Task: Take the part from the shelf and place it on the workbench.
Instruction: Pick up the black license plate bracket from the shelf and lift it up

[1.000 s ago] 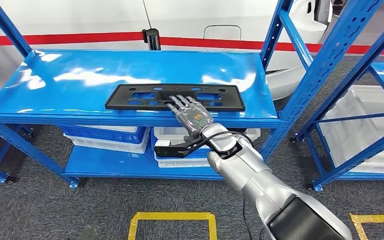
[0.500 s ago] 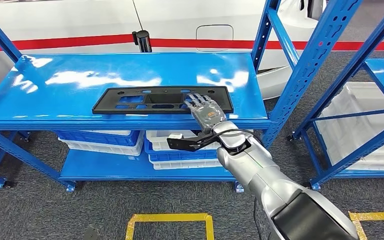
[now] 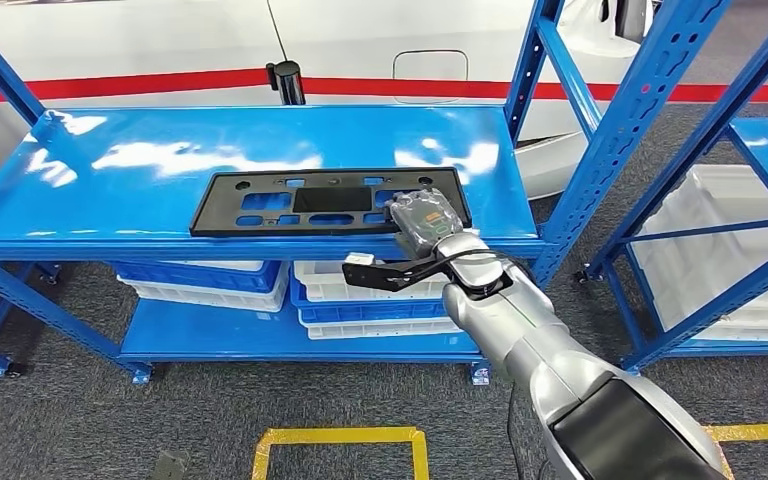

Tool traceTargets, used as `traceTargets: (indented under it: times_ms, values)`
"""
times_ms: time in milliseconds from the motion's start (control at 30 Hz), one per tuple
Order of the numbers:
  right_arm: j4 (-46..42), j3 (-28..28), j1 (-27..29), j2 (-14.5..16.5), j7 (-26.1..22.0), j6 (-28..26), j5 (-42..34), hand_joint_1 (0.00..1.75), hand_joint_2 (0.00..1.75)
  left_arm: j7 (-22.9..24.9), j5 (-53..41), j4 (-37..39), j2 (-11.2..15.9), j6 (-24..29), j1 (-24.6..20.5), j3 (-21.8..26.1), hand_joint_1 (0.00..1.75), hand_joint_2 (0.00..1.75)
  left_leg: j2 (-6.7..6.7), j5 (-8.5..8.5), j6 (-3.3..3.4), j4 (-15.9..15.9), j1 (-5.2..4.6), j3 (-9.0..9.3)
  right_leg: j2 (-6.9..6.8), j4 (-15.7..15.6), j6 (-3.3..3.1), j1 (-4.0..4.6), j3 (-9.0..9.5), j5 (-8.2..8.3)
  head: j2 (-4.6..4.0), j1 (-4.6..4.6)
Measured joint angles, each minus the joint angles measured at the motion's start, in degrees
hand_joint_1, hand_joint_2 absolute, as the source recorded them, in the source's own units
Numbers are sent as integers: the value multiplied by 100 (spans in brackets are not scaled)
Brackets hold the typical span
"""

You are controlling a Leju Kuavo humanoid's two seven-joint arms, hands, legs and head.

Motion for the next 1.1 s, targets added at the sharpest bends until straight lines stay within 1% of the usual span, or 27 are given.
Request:
traceTargets:
  times_ms: [67, 200, 400, 533, 667, 867, 1000, 1100]
  values:
    - [-11, -11, 8, -2, -57, -25, 15, 169, 175, -117, -31, 0, -3, 159, -4, 10, 0, 0, -1, -2, -2, 0, -1, 1, -1, 0, 0, 0, 1, 0, 0, 1]
    - [-57, -32, 89, -21, -197, -105, 9, 170, 175, -501, -103, -3, -30, 531, -3, 29, 0, 0, -1, -1, -2, 0, -1, 0, -1, -1, 0, -1, 1, 0, 0, 2]
    - [-262, -57, 192, -81, -372, -284, -4, 171, 175, -860, -4, -54, -122, 730, 3, 55, 0, 0, -1, -2, -2, 1, 0, -1, 0, 0, 0, 0, -1, 0, 0, 0]
    - [-437, -87, 230, -116, -419, -302, -3, 171, 175, -891, 175, -177, -225, 841, 24, 35, 0, 0, -1, -2, -2, 1, 0, -3, 0, 0, 0, 0, -1, 0, 0, 1]
    - [-639, -103, 248, -152, -460, -340, -3, 170, 175, -897, 565, -344, -278, 886, 91, -165, 0, 0, -2, -2, -2, 1, 0, -3, -1, 0, 0, -1, -1, 0, 0, 1]
    - [-840, -130, 265, -187, -471, -342, -1, 164, 175, -898, 922, -467, -301, 727, 151, -409, 0, 0, -2, -2, -2, 1, 0, -3, -1, 0, 0, -1, -1, 0, 0, 1]
    - [-957, -130, 297, -213, -484, -339, 22, 165, 175, -900, 1150, -501, -302, 639, 184, -599, 0, 0, -2, -2, -2, 1, 0, -3, -1, 0, 0, 0, -1, 0, 0, 1]
    - [-1033, -130, 317, -226, -481, -340, 42, 163, 175, -900, 1257, -516, -302, 636, 204, -734, 0, 0, -2, -2, -2, 1, 0, -3, -1, 0, 0, 0, -1, 0, 0, 1]
